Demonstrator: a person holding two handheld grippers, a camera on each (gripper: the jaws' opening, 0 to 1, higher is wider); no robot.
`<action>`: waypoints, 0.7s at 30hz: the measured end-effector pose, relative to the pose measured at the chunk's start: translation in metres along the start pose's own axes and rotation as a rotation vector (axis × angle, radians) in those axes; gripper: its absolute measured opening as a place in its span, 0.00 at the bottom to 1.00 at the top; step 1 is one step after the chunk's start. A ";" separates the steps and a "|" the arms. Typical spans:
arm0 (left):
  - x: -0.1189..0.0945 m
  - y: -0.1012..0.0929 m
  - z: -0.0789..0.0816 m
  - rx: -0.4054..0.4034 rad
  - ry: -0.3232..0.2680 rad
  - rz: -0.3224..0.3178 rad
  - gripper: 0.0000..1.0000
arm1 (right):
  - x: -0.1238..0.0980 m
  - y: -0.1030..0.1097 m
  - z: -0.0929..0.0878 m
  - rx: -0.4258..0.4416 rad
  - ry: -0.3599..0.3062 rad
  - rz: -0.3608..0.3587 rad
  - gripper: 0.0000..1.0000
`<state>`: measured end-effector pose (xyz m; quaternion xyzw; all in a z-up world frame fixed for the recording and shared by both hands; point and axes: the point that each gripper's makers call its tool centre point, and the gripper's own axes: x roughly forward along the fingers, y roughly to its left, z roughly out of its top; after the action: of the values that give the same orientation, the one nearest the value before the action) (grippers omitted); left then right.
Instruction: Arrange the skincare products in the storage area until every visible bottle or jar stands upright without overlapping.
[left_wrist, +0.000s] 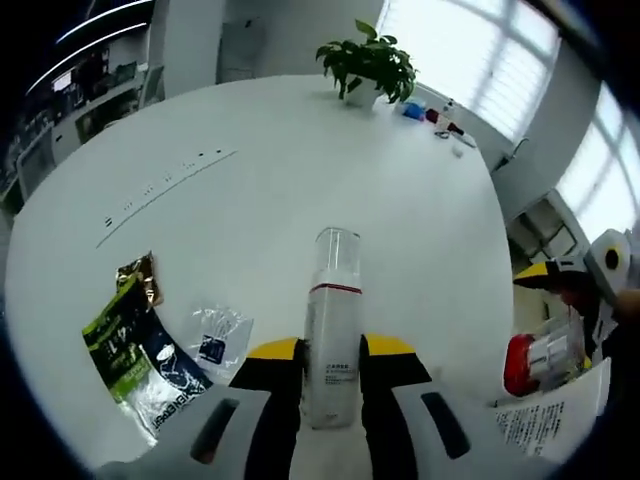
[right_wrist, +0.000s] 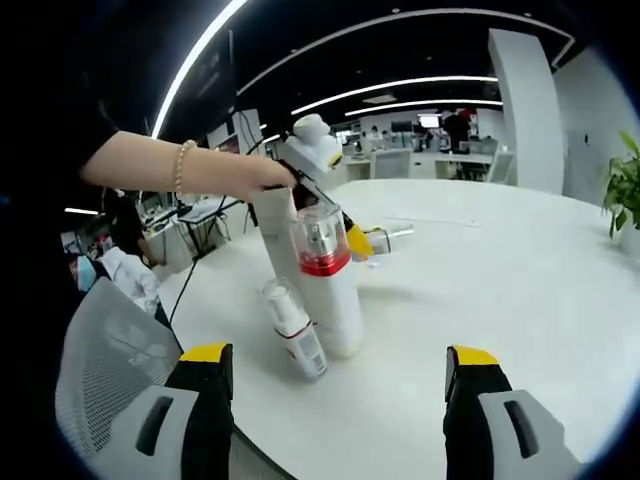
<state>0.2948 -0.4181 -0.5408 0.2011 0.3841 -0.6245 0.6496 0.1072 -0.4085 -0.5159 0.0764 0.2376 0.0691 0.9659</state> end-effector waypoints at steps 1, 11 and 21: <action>-0.001 0.008 -0.004 -0.003 -0.002 0.004 0.21 | 0.000 0.001 0.001 -0.004 0.000 0.001 0.92; -0.023 0.025 0.000 -0.034 -0.058 0.051 0.21 | -0.004 0.001 0.018 -0.032 -0.033 0.008 0.92; -0.065 0.025 0.012 -0.042 -0.169 0.140 0.21 | -0.005 0.010 0.030 -0.038 -0.062 0.041 0.92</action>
<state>0.3272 -0.3805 -0.4898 0.1604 0.3258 -0.5842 0.7258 0.1160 -0.4029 -0.4856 0.0649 0.2045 0.0912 0.9725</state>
